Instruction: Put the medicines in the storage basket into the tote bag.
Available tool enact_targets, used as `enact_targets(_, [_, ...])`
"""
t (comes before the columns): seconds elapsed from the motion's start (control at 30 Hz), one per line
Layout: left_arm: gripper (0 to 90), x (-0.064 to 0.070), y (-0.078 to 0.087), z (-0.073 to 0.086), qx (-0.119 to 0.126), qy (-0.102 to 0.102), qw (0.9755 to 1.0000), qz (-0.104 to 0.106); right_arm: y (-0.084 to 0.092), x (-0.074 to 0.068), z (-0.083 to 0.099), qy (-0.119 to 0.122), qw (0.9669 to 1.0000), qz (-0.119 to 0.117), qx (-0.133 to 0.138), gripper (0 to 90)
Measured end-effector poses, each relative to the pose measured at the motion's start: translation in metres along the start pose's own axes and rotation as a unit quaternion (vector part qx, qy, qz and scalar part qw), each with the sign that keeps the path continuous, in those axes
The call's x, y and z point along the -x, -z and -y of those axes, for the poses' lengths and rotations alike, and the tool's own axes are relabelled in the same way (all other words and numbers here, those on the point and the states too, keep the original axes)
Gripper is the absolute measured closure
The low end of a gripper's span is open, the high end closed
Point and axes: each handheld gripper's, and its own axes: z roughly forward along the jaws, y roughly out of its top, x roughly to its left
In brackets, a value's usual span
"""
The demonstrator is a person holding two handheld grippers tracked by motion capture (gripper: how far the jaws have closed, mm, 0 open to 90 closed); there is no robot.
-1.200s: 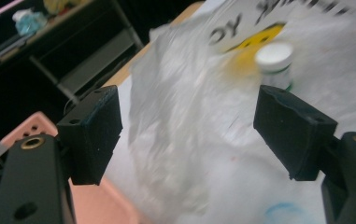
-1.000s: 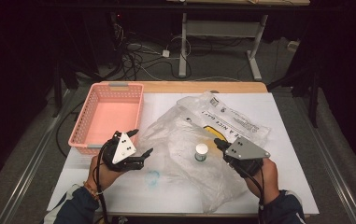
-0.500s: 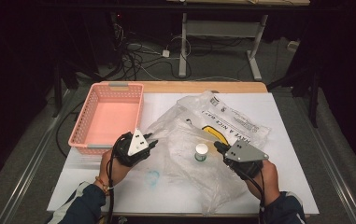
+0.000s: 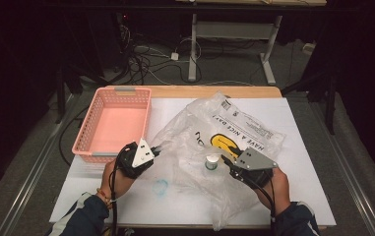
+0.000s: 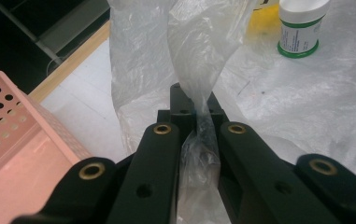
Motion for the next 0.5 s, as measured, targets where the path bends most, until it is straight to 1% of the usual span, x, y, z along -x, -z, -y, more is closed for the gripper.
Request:
enact_targets(0.07, [86.8,0.0,0.001,0.0,-0.001,-0.001,1.0,-0.001,0.006,-0.001,-0.002,-0.003,0.9998,0.005,0.018,51.6])
enact_targets(0.17, [86.8,-0.001,0.001,0.002,-0.004,0.001,1.0,-0.001,0.021,-0.002,-0.004,-0.013,0.9988,0.005,0.047,44.2])
enact_targets(0.2, [86.8,-0.001,0.001,0.003,-0.004,0.001,1.0,-0.002,0.028,-0.002,-0.003,-0.02,0.9981,0.006,0.057,41.7])
enact_targets(0.3, [86.8,-0.002,0.002,0.004,-0.002,0.003,1.0,-0.002,0.042,-0.002,0.002,-0.045,0.9962,0.007,0.074,37.4])
enact_targets(0.37, [86.7,-0.002,0.003,0.004,0.001,0.006,1.0,-0.003,0.05,-0.007,0.007,-0.051,0.9958,0.011,0.076,36.0])
enact_targets(0.43, [86.7,-0.002,0.003,0.005,0.0,0.005,1.0,-0.003,0.057,-0.014,0.013,-0.051,0.996,0.006,0.073,34.3])
enact_targets(0.5, [86.8,-0.001,0.002,0.005,-0.002,0.003,1.0,-0.001,0.063,-0.022,0.022,-0.043,0.9971,-0.001,0.064,33.8])
